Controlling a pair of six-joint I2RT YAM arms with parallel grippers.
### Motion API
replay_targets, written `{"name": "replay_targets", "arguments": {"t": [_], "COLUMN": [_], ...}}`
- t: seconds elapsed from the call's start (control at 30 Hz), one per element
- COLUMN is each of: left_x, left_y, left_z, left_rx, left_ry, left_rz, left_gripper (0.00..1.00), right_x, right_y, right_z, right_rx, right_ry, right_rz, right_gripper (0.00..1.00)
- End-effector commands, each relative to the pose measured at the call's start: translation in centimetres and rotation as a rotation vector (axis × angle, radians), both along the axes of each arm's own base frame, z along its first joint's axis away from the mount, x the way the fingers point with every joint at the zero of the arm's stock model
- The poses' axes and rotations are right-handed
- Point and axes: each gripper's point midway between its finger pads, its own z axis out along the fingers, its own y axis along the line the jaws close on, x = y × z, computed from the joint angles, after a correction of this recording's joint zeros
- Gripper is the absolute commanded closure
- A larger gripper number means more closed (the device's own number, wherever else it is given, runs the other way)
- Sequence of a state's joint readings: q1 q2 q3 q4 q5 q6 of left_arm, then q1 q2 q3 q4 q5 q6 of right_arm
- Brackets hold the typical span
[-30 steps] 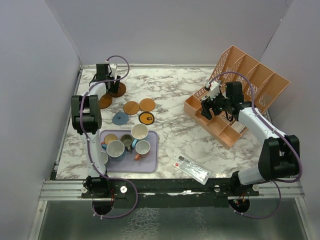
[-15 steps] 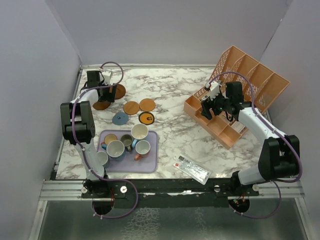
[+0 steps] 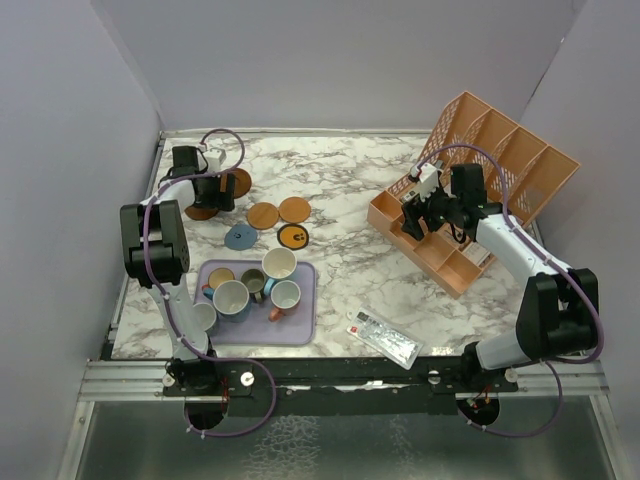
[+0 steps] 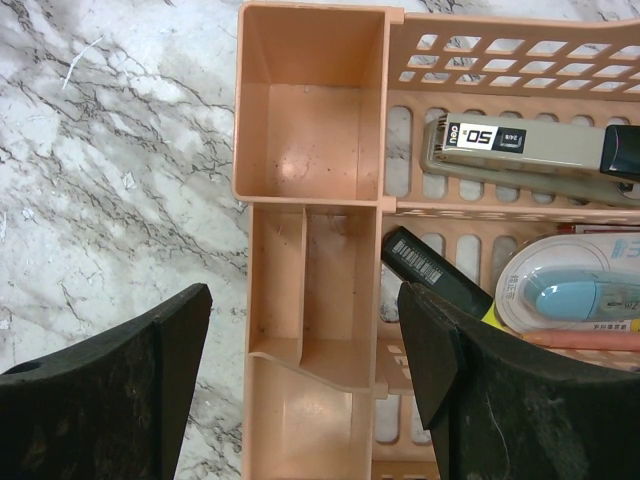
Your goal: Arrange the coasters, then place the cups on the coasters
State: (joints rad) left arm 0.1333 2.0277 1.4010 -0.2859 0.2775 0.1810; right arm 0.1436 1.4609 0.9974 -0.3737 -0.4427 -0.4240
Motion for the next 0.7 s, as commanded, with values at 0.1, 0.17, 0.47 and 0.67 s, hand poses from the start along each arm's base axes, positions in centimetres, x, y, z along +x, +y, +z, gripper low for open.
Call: {"name": "replay_targets", "arguments": {"t": [0.1,0.17,0.47,0.67], "left_x": [-2.6,-3.3,-7.4,-7.9], "left_y": [-2.4,-3.2,-6.9,-8.9], "left_z": [-1.2,-1.2,-1.7,-1.8], "left_rx": [-0.145,-0.179,-0.254,-0.256], "left_ry": [0.120,0.139,0.225,0.242], "left_rz": [-0.016,-0.025,-0.089,-0.128], "left_gripper": [0.14,0.15,0.19,0.19], "right_x": [0.5,0.5,0.6,0.6], "right_y": [0.2,0.2,0.1,0.1], "right_z": [1.0,1.0,0.5,0.5], "right_rx": [0.009,0.005,0.001,-0.001], "right_ry": [-0.025,-0.028,-0.013,-0.017], "right_rz": [0.023,0.020,0.018,0.018], "right_gripper": [0.24,0.24,0.24,0.24]}}
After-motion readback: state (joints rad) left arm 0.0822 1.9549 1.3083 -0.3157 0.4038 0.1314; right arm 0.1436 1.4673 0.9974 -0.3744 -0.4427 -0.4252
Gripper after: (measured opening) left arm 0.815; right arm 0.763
